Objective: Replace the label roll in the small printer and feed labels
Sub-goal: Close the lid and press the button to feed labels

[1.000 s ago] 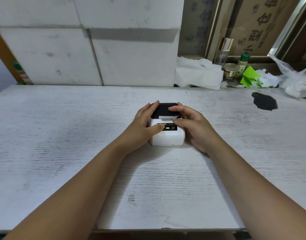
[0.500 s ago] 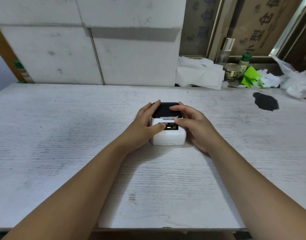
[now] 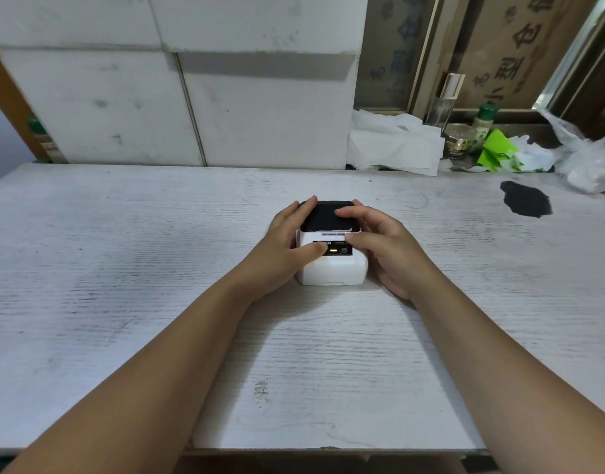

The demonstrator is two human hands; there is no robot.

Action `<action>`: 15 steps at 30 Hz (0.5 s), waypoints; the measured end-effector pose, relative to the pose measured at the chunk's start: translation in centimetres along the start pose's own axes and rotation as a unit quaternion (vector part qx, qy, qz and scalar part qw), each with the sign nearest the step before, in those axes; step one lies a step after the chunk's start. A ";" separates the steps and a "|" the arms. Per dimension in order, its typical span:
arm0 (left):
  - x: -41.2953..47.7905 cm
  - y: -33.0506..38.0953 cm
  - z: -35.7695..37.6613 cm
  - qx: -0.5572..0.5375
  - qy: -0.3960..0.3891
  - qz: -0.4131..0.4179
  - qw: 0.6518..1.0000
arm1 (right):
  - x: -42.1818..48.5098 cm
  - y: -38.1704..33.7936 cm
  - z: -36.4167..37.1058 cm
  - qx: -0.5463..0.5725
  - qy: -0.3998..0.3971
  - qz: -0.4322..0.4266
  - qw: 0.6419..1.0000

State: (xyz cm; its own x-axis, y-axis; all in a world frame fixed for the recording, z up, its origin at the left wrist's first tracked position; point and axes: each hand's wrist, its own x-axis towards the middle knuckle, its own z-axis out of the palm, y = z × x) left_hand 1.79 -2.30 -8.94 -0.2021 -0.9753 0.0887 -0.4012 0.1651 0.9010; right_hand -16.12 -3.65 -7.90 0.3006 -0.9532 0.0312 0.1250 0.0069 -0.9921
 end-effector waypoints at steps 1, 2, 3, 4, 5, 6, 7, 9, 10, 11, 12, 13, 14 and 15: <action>0.0 0.0 0.0 0.000 0.000 0.000 1.000 | 0.0 0.0 0.0 -0.001 -0.001 -0.001 1.000; 0.0 0.0 0.0 -0.001 0.000 0.001 1.000 | 0.0 0.0 0.0 -0.001 -0.001 -0.002 1.000; 0.0 -0.1 0.0 -0.002 0.000 0.002 1.000 | 0.0 0.1 0.0 0.000 -0.001 -0.001 1.000; 0.0 -0.1 0.0 -0.003 0.000 0.002 1.000 | 0.1 0.1 -0.1 0.001 -0.003 -0.001 1.000; 0.0 -0.1 0.0 -0.004 0.000 0.001 1.000 | 0.1 0.2 -0.1 0.001 -0.006 0.000 1.000; 0.0 -0.1 0.0 -0.004 0.000 0.000 1.000 | 0.2 0.3 -0.2 0.000 -0.008 -0.001 1.000; 0.0 -0.1 0.0 -0.003 0.000 0.000 1.000 | 0.2 0.4 -0.2 -0.002 -0.009 -0.001 1.000; 0.0 -0.1 0.0 -0.003 -0.001 0.003 1.000 | 0.2 0.4 -0.2 -0.003 -0.008 0.000 1.000; -0.1 -0.1 -0.1 -0.002 -0.002 0.004 1.000 | 0.3 0.4 -0.2 -0.003 -0.006 0.000 1.000; 0.0 -0.1 -0.1 -0.002 -0.002 0.005 1.000 | 0.3 0.4 -0.2 -0.004 -0.006 0.000 1.000; 0.0 -0.1 0.0 -0.002 -0.002 0.004 1.000 | 0.3 0.5 -0.2 -0.005 -0.006 0.000 1.000; 0.0 -0.1 0.0 -0.002 -0.001 0.002 1.000 | 0.3 0.5 -0.3 -0.005 -0.008 -0.001 1.000; 0.0 -0.1 0.0 -0.002 -0.001 0.002 1.000 | 0.4 0.5 -0.3 -0.004 -0.008 -0.003 1.000; 0.0 -0.1 0.0 -0.001 0.000 0.003 1.000 | 0.4 0.5 -0.3 -0.005 -0.009 -0.003 1.000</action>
State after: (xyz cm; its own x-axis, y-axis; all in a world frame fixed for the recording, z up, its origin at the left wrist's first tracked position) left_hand 1.83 -2.28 -9.00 -0.2051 -0.9743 0.0930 -0.3976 0.1697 0.9017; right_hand -16.20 -4.10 -8.46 0.3162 -0.9478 0.0397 0.1175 -0.0024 -0.9931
